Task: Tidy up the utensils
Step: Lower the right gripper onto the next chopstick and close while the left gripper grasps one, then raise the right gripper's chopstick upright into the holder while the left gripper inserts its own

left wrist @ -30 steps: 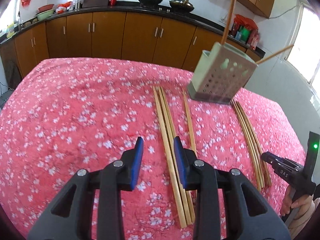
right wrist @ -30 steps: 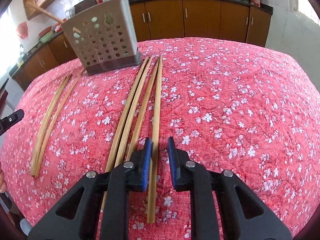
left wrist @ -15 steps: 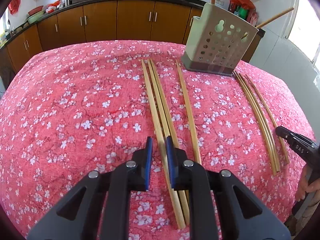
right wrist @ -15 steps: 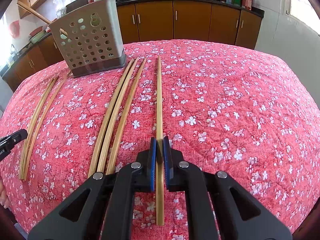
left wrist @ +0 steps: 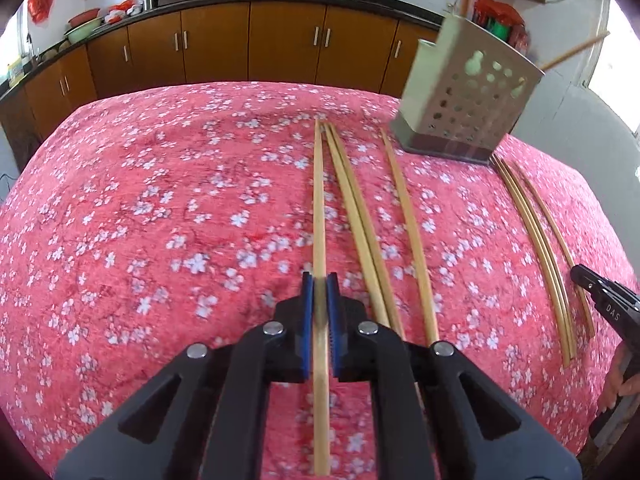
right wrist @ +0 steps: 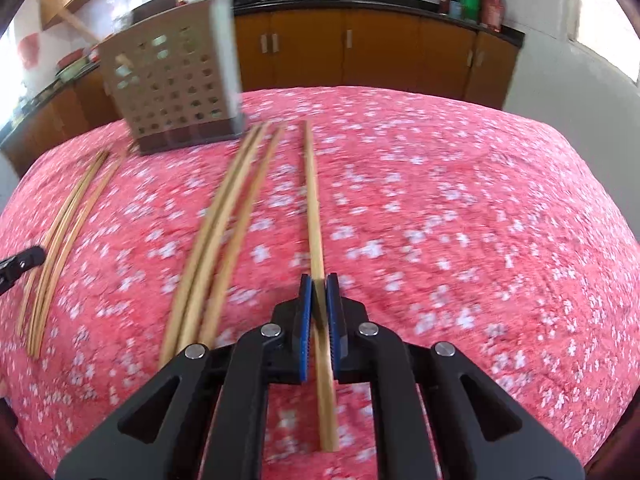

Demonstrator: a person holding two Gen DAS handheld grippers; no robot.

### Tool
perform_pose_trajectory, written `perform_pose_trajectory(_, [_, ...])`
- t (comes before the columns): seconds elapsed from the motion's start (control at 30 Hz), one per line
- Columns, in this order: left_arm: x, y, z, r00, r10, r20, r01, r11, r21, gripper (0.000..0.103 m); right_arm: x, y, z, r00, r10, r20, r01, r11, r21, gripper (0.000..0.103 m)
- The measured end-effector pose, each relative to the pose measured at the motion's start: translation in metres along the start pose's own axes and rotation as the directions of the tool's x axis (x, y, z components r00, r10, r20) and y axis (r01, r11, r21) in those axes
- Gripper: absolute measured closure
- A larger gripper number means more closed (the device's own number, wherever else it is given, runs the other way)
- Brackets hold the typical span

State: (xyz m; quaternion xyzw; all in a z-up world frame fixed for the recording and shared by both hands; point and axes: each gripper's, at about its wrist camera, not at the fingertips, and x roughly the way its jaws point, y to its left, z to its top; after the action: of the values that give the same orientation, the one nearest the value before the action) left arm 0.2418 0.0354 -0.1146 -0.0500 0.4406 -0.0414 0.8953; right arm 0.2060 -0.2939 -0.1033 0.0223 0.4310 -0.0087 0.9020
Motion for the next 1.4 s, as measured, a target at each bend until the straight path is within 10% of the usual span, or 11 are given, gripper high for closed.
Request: perform_pose_trajectory(1.4, [-0.011,0.001,-0.011,0.999,0.032,0.010,-0.033,0.998,0.057,0.092,-0.009,-0.003,-0.007,1.000,0.028,0.010,-0.028,1.000,0.008,0.094])
